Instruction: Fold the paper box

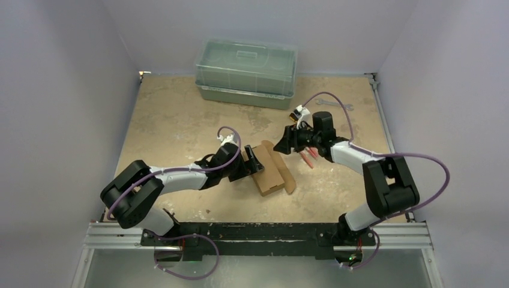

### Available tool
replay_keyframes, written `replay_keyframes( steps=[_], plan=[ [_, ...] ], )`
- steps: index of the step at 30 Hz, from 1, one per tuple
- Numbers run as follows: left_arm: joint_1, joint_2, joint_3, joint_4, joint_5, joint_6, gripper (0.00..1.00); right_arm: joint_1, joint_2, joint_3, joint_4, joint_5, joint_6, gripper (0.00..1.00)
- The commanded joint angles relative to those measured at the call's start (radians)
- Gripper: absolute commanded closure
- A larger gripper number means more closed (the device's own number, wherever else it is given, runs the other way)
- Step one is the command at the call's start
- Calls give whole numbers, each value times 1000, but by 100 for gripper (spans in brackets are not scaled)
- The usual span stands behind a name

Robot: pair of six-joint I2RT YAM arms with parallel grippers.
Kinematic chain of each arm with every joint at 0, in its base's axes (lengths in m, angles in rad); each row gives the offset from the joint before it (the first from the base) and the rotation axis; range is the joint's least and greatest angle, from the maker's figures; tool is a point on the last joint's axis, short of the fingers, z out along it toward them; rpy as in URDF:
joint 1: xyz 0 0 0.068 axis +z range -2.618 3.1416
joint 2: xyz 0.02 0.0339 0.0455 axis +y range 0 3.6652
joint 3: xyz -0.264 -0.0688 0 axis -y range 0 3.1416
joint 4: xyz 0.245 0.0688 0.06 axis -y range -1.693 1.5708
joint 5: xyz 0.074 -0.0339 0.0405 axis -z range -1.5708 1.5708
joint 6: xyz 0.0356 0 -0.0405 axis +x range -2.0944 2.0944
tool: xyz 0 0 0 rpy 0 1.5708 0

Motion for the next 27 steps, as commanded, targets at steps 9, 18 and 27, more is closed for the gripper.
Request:
replay_keyframes(
  steps=[9, 18, 27],
  plan=[
    [11, -22, 76, -81, 7, 79, 10, -2, -171, 94, -280, -27, -517, 84],
    [34, -205, 114, -182, -8, 149, 12, -2, -197, 104, -563, -221, -1032, 89],
    [33, -417, -78, -292, -64, 72, 67, 29, -197, 66, -634, -152, -1266, 94]
  ],
)
